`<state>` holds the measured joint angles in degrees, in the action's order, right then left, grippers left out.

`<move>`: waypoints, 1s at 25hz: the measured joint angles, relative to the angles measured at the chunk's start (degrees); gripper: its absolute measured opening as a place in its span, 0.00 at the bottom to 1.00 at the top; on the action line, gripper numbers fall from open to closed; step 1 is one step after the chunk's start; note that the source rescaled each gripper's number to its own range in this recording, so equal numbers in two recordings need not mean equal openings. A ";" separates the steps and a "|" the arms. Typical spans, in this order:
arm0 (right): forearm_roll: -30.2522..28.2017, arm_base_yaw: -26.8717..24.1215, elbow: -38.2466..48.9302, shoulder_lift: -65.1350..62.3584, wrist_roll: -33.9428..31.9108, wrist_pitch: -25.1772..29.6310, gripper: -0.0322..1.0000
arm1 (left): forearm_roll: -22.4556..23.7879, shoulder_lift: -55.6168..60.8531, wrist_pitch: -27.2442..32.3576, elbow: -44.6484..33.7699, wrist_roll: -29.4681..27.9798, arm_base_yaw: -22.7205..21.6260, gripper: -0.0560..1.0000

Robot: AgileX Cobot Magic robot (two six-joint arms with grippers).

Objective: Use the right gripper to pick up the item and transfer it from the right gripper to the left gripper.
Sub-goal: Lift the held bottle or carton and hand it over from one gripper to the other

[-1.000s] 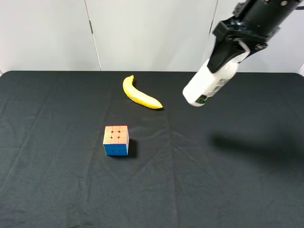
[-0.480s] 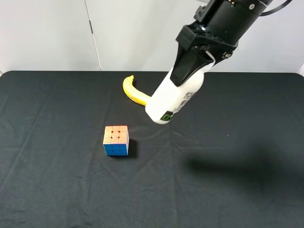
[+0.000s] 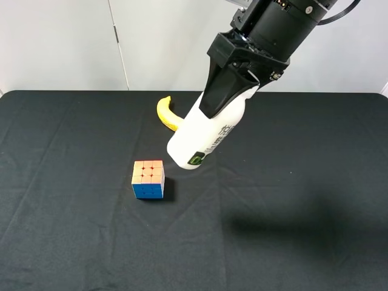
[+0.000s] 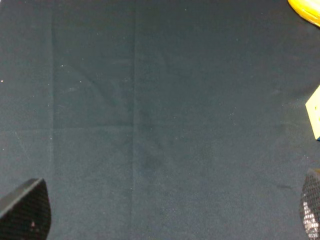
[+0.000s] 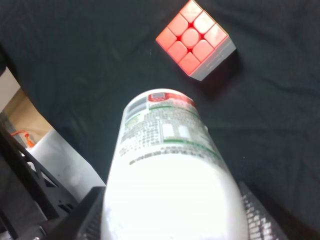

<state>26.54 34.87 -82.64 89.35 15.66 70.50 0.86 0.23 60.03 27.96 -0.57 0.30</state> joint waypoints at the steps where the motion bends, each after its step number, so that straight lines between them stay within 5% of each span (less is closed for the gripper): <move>1: 0.22 0.00 0.00 0.00 0.00 0.00 0.09 | 0.00 0.00 0.00 0.00 0.00 0.00 1.00; 15: 0.80 0.00 0.00 0.00 1.73 0.00 0.09 | -4.04 -2.09 -0.05 2.80 5.48 0.00 1.00; 25: 0.80 0.00 0.00 0.00 3.03 0.00 0.09 | -7.94 -19.89 -2.09 10.48 18.25 1.32 1.00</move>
<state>27.34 34.87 -82.64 89.35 18.69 70.50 -7.07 -19.66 57.94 38.44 17.69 1.63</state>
